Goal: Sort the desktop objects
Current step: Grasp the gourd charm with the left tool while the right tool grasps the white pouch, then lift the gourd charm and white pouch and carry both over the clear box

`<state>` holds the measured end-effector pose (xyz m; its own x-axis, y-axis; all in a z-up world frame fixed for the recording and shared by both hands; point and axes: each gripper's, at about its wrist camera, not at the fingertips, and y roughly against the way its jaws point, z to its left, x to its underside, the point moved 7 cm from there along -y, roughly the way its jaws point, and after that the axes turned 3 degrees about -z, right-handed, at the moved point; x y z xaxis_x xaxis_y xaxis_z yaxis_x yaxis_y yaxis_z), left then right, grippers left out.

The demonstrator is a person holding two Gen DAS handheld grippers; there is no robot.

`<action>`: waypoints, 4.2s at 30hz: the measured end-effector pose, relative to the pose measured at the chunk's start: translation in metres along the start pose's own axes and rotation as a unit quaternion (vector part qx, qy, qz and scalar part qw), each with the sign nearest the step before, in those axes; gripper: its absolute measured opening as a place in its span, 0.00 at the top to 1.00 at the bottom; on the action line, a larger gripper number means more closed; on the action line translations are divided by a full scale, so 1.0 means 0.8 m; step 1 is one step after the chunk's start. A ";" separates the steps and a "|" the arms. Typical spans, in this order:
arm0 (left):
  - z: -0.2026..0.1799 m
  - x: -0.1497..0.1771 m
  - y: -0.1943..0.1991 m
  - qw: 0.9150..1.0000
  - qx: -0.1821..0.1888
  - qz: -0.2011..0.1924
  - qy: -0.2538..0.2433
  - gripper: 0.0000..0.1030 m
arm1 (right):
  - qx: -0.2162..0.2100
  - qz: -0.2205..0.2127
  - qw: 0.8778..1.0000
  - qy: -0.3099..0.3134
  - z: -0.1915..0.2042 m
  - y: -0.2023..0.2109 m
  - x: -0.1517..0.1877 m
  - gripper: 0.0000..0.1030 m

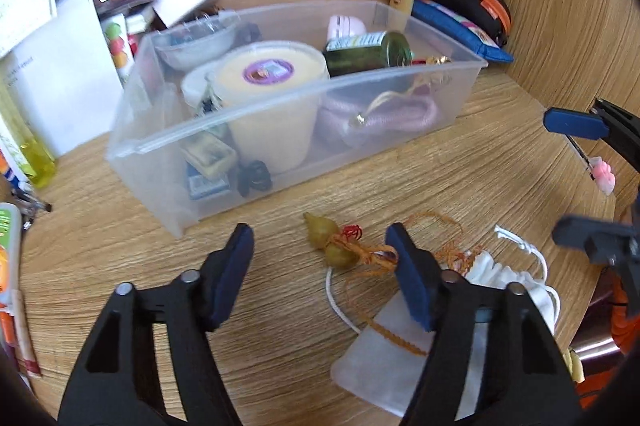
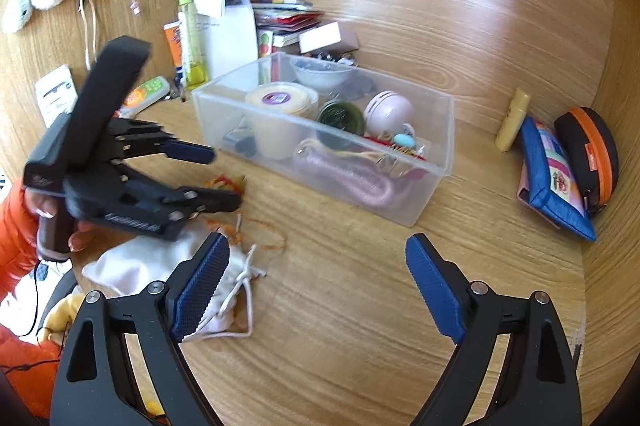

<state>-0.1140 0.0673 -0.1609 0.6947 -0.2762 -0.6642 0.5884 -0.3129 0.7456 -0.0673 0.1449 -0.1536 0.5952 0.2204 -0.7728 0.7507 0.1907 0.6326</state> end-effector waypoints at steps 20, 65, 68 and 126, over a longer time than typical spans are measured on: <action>0.018 0.001 0.031 0.999 -0.013 -0.040 0.012 0.84 | -0.073 0.026 0.997 0.010 0.080 -0.013 0.004 0.14; 0.078 -0.023 0.160 0.983 -0.029 -0.164 0.074 0.84 | -0.028 0.004 0.996 -0.080 -0.001 0.001 -0.008 0.49; 0.073 -0.036 0.168 0.982 -0.027 -0.176 0.068 0.84 | -0.019 -0.019 0.996 -0.084 -0.013 0.011 -0.025 0.49; 0.122 -0.154 -0.012 0.991 -0.043 -0.099 0.081 0.84 | 0.004 -0.005 0.995 -0.103 -0.057 -0.154 -0.144 0.46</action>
<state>-0.2457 0.0159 -0.0917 0.6155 -0.0655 -0.7854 0.7477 -0.2666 0.6082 -0.2416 0.1396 -0.1398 0.6325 0.0174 -0.7743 0.7592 0.1839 0.6243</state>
